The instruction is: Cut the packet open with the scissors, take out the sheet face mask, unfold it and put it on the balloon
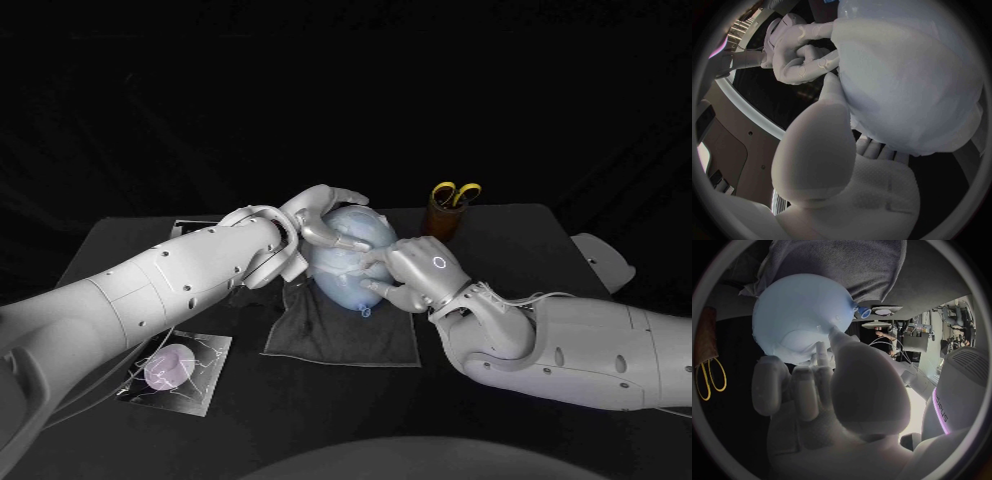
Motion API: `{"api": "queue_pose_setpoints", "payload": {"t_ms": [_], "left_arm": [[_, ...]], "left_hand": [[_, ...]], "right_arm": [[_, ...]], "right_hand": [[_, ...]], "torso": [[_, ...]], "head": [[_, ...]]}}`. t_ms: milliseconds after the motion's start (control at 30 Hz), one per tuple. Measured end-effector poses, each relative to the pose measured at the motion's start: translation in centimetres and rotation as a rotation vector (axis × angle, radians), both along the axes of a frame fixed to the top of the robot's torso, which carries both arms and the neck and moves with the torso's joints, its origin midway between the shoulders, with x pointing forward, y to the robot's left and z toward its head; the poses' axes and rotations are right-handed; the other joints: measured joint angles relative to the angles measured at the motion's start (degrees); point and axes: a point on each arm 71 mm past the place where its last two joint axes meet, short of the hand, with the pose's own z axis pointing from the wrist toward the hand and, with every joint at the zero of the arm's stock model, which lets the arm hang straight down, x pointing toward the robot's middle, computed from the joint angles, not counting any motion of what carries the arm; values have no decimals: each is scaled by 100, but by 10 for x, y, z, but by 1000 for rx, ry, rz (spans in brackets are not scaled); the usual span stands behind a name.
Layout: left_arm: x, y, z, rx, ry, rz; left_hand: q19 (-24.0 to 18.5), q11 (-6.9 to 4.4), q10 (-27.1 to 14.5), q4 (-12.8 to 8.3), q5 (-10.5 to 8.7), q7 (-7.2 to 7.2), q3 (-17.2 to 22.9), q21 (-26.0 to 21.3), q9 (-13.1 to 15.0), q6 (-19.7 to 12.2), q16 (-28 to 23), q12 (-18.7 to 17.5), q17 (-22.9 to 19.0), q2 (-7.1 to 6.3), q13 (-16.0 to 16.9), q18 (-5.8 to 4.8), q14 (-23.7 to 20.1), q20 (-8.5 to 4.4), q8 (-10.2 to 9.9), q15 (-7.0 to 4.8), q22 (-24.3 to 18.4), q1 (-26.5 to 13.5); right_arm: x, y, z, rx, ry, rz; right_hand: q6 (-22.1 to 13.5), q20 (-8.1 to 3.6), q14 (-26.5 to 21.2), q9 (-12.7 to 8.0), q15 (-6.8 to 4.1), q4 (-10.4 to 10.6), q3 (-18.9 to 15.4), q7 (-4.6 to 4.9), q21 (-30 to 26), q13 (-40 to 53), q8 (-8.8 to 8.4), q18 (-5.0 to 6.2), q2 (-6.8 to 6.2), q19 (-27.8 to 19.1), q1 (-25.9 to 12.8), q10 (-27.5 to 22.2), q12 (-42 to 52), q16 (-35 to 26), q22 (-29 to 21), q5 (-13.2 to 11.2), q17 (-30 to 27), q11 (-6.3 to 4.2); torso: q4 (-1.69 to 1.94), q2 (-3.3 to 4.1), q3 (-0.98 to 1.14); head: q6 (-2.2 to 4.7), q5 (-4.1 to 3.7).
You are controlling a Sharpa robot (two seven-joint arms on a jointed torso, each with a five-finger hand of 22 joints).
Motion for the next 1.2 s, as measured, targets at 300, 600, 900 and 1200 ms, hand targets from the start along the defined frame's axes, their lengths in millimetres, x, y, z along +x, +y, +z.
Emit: {"api": "queue_pose_setpoints", "payload": {"t_ms": [300, 600, 900, 1200], "left_arm": [[0, 0, 0, 3, 2, 0], [0, 0, 0, 3, 3, -2], [-1, 0, 1, 2, 3, -3], [0, 0, 1, 1, 5, -2]], "left_hand": [[0, 0, 0, 0, 0, 0, 0, 0, 0, 0, 0, 0, 0, 0, 0, 0, 0, 0, 0, 0, 0, 0], [0, 0, 0, 0, 0, 0, -1, 0, 0, 0, 0, 0, 0, 0, 0, 0, 0, 0, 0, 0, 0, 0], [0, 0, 0, 1, 0, 0, 31, 0, 0, 0, 0, 0, 0, 0, 0, 0, -17, 0, 0, 17, 0, 0], [0, 0, 0, 1, 0, 0, 31, 0, 0, 0, 0, 0, 0, 11, 0, 0, -21, 0, 0, 21, 0, 12]], "right_arm": [[1, 6, 0, -33, -8, -6], [1, 6, 1, -41, -26, -16], [-1, 5, 3, -39, -32, -19], [-4, 6, 6, -34, -32, -13]], "right_hand": [[236, -40, 10, 16, -40, -26, -4, -71, 38, -5, 52, 0, 13, 39, 295, 11, -8, -15, 0, 0, 0, -71], [567, -196, 14, 109, -199, -56, 429, -279, 334, -2, 250, 1, 328, 238, 596, 20, 148, 4, 3, -2, -5, -265], [558, -205, 15, 193, -239, 5, 692, -275, 382, -1, 334, 0, 527, 247, 442, 20, 147, 2, 3, -29, -4, -265], [549, -217, 14, 233, -238, -50, 952, -295, 467, 0, 404, 1, 547, 258, 418, 1, 146, -2, 0, -50, 0, -286]], "torso": [[-1, 1, 0], [-1, 0, -2], [-3, -5, -3], [-2, -3, -5]], "head": [[-11, 3], [-15, 9], [-16, 3], [-2, -7]]}}
